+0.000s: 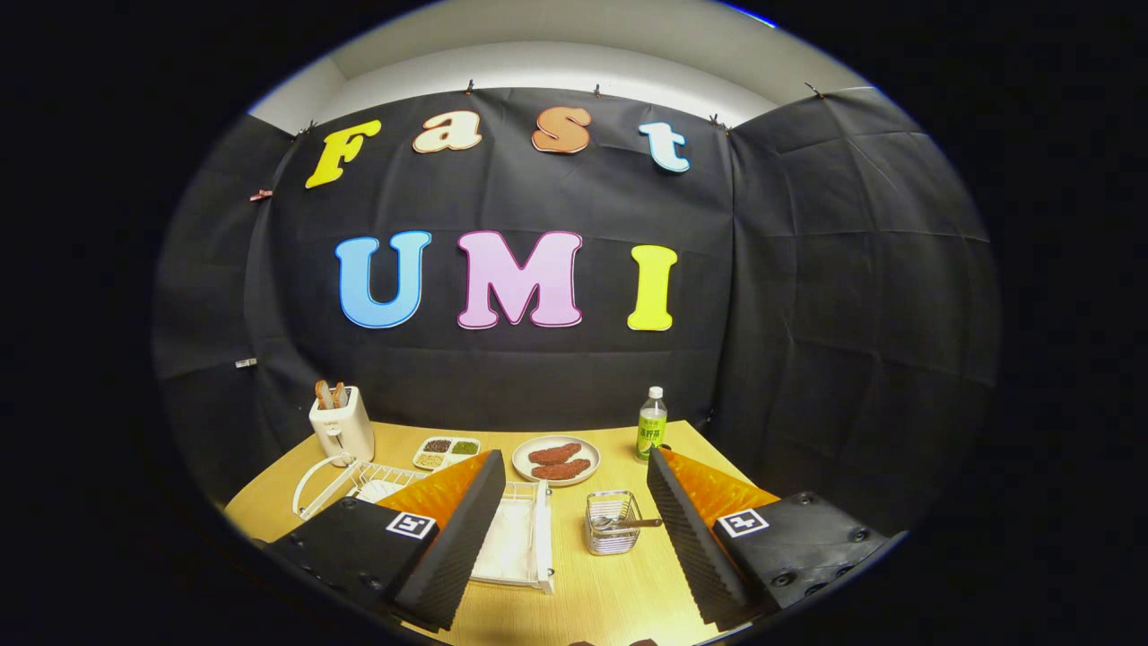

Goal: Take the plate from the dish rack, then take the spoon from the basket and place it into the plate.

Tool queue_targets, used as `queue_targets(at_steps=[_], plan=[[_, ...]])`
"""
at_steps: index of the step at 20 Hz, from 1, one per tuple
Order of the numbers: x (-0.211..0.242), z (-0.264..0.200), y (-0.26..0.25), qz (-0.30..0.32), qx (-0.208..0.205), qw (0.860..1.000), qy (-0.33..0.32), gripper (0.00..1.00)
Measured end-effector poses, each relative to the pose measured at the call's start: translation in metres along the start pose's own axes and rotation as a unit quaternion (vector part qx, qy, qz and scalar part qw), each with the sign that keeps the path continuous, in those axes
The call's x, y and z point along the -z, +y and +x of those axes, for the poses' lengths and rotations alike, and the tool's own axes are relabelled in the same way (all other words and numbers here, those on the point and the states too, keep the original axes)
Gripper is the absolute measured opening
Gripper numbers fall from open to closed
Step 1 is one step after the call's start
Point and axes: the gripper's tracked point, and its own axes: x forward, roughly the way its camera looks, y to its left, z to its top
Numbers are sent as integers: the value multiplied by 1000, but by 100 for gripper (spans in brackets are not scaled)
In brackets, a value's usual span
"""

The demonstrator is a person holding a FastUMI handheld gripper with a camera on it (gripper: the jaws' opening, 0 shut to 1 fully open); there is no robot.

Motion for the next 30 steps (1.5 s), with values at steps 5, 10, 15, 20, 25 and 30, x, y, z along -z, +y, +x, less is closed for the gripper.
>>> queue_targets(at_steps=[5, 10, 15, 20, 25, 30], plan=[[6, 11, 2, -3, 6, 1000, 25, 98], [-2, 36, 21, -3, -8, 999, 44, 98], [10, 72, 43, -29, -16, 995, 96, 98], [45, 106, 67, -70, -19, 984, 163, 98], [88, 133, 82, -55, -8, 971, 233, 96], [129, 147, 89, -37, 11, 957, 287, 76]])
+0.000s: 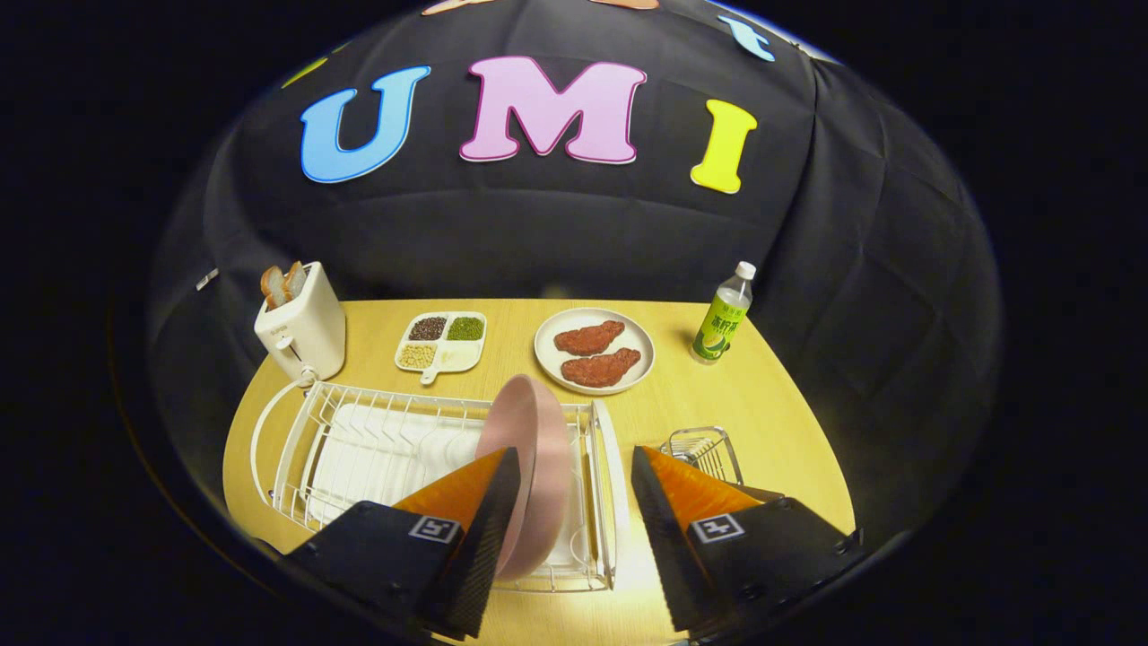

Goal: Take the plate from the dish rack, then take the spoon from the basket and place it into the plate.

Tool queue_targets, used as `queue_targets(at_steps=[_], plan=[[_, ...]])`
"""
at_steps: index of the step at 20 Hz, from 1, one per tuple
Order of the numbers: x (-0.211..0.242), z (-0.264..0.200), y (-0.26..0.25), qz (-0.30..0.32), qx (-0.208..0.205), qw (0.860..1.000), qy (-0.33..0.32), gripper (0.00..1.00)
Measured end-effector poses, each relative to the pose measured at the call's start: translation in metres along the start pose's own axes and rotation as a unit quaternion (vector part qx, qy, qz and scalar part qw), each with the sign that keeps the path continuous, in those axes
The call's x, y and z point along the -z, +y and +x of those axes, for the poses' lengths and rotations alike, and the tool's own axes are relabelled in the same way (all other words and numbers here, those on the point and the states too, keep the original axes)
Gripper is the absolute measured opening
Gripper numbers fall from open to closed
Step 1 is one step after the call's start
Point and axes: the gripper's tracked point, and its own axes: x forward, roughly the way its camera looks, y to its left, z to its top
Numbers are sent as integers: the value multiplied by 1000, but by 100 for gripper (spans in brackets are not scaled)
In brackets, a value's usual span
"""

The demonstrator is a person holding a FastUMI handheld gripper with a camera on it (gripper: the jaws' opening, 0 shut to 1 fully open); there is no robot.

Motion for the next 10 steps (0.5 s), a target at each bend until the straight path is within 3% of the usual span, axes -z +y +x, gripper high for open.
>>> queue_targets(at_steps=[1, 6, 8, 10], plan=[[3, 4, 2, 8, 0, 1000, 9, 68], [26, 23, 12, 51, -3, 997, 57, 48], [26, 25, 12, 58, 3, 997, 60, 33], [25, 20, 11, 55, 17, 997, 59, 31]])
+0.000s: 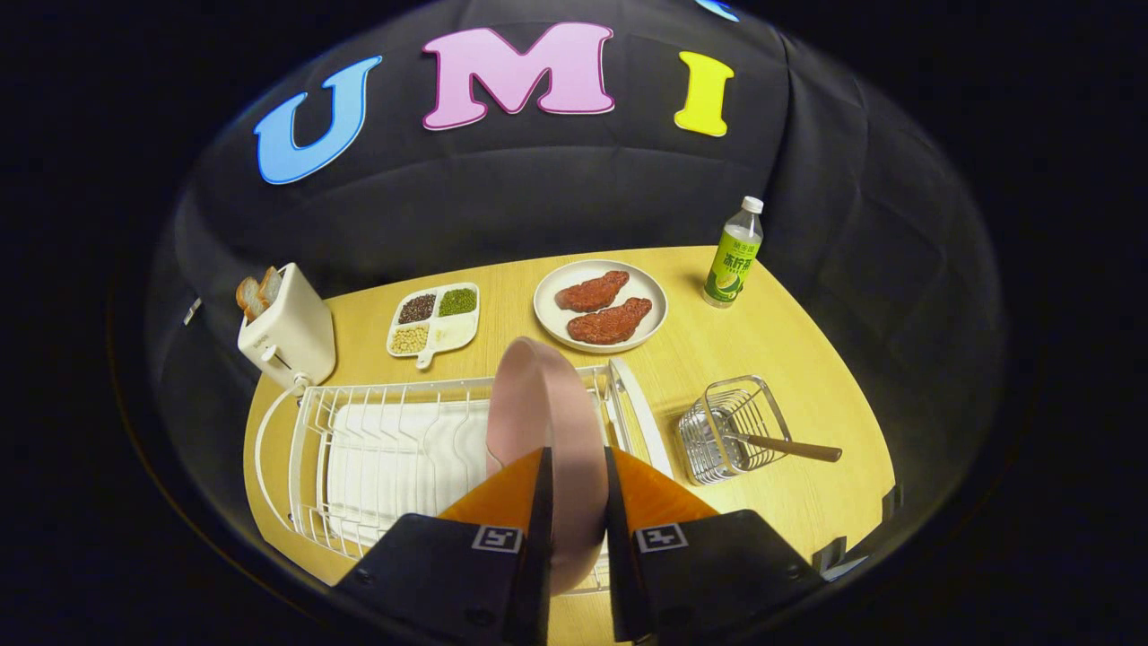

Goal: Take the plate from the dish rack, then take the spoon from the basket and place it into the plate.

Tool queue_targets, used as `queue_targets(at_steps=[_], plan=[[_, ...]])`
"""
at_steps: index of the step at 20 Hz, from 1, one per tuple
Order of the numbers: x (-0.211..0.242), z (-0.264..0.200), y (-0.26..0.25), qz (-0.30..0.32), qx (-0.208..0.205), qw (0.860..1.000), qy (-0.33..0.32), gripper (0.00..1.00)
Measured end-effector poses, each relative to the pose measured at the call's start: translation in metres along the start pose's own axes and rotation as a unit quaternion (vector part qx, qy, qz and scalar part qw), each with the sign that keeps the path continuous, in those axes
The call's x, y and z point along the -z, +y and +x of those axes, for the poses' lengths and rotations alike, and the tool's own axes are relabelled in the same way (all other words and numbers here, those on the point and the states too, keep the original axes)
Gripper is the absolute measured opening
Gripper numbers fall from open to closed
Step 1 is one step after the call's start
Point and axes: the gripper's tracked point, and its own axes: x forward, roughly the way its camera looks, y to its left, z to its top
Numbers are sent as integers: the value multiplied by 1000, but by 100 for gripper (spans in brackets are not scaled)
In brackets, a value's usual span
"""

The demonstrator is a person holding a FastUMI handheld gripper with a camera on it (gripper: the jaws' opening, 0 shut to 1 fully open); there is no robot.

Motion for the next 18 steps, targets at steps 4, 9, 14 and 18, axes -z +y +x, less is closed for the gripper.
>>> queue_targets(at_steps=[4, 9, 14, 18], plan=[[-4, -1, 7, -11, 14, 1000, -12, 26], [-22, -11, 13, -28, 25, 998, -42, 26], [-40, -17, -3, -41, 45, 996, -68, 26], [-52, -26, -24, -17, 40, 996, -73, 26]])
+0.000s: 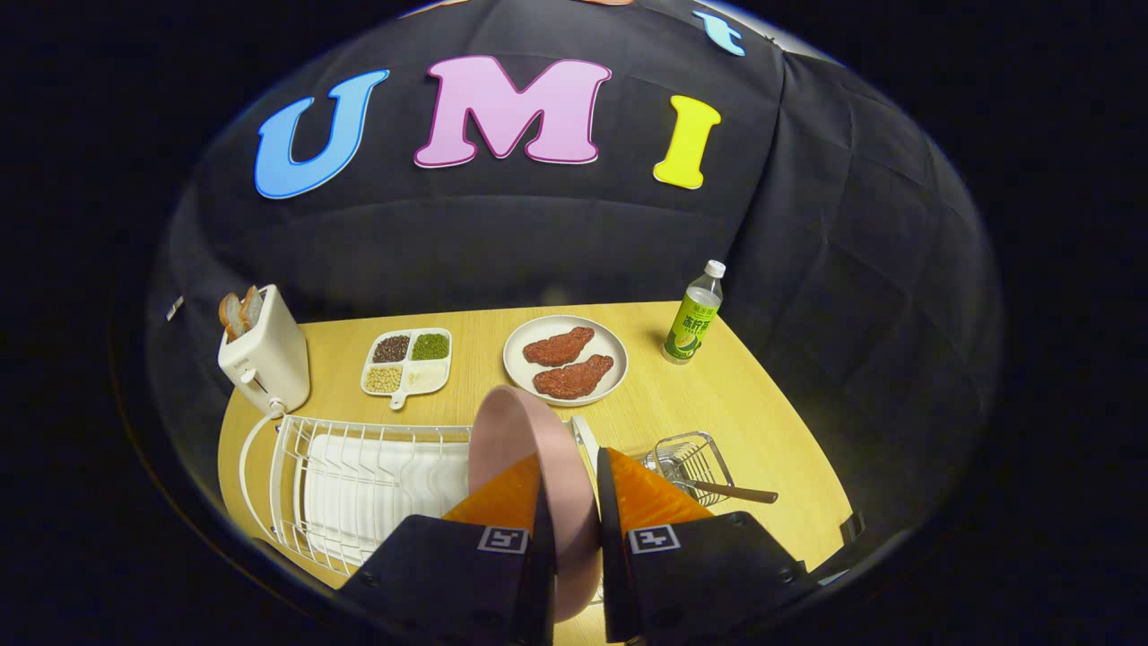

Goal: Take the plate from the dish rack, then take the spoon from the basket and place it into the plate.

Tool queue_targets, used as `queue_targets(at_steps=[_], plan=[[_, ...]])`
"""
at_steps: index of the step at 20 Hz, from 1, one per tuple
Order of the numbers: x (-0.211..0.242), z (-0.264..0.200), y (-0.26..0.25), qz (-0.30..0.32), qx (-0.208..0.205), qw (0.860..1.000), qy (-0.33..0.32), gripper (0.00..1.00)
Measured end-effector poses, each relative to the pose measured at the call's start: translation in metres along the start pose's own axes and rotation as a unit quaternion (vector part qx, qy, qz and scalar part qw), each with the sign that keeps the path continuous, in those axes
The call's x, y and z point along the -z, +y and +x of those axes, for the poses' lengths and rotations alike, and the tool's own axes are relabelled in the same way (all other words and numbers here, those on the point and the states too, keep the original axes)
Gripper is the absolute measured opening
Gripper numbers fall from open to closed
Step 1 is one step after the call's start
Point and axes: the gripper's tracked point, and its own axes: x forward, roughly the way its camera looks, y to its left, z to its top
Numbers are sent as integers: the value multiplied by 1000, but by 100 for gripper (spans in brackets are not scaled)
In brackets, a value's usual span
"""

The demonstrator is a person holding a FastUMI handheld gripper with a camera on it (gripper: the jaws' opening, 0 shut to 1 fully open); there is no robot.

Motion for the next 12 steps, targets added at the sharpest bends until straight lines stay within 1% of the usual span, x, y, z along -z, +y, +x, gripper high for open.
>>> queue_targets(at_steps=[2, 4, 6, 10, 12], plan=[[1, -3, -5, -5, -15, 1000, -8, 23], [11, -1, -7, -8, -33, 999, -4, 20], [19, -4, -3, 3, -58, 998, 2, 19], [16, -27, -13, 19, -86, 996, -6, 18], [22, -44, -21, 41, -101, 994, -2, 18]])
